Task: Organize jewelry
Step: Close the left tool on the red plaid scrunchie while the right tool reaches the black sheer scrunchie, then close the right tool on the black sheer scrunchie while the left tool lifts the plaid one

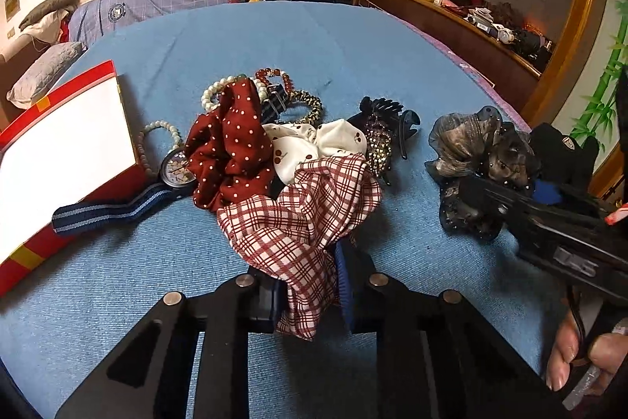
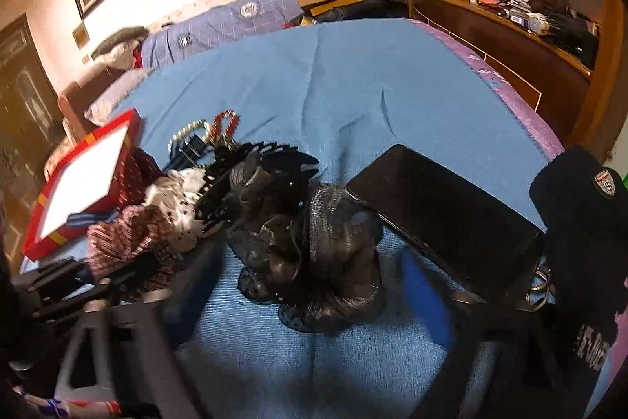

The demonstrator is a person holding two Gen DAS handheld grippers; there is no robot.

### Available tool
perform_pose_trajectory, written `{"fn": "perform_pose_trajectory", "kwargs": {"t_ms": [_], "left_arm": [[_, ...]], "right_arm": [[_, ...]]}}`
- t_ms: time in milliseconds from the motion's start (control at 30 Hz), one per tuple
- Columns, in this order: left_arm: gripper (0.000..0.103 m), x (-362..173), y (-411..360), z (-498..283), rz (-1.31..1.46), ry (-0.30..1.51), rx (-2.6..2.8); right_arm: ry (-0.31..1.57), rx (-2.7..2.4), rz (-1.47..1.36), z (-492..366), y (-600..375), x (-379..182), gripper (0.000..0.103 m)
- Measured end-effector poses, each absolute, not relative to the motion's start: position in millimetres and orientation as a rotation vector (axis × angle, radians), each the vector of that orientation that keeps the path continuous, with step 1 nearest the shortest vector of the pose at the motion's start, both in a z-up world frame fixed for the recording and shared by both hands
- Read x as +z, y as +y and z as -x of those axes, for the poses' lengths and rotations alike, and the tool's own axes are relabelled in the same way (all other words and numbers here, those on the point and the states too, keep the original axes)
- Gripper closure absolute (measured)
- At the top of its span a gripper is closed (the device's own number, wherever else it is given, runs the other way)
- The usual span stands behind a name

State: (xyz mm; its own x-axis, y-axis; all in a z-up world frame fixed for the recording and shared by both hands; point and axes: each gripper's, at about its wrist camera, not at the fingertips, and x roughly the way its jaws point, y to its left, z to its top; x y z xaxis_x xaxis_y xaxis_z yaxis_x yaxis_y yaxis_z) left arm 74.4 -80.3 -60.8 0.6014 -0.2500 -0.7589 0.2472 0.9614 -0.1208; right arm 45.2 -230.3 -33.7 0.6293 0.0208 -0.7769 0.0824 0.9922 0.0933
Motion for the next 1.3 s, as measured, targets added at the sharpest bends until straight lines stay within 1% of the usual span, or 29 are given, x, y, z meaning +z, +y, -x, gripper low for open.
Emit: {"fn": "perform_pose_trajectory", "kwargs": {"t_ms": [33, 100, 200, 633, 933, 1300], "left_arm": [[0.082, -60, -80, -74, 0.005, 0.878, -0.289], [0.082, -58, -79, -73, 0.008, 0.872, -0.29], [0.082, -55, -78, -71, 0.014, 0.865, -0.291], [0.082, -31, -54, -56, 0.044, 0.793, -0.267], [0.082, -11, -7, -51, 0.097, 0.74, -0.198], [0.082, 11, 59, -58, 0.147, 0.681, -0.088]], "right_arm": [[0.898, -0.033, -0.125, -46, -230, -35, 0.055], [0.892, -0.02, -0.156, -44, -234, -36, 0.064], [0.868, -0.024, -0.157, -39, -236, -32, 0.069], [0.798, 0.052, -0.18, -28, -220, 1, 0.069], [0.775, 0.15, -0.165, -42, -186, 24, 0.069], [0.795, 0.283, -0.13, -84, -125, 35, 0.069]]}}
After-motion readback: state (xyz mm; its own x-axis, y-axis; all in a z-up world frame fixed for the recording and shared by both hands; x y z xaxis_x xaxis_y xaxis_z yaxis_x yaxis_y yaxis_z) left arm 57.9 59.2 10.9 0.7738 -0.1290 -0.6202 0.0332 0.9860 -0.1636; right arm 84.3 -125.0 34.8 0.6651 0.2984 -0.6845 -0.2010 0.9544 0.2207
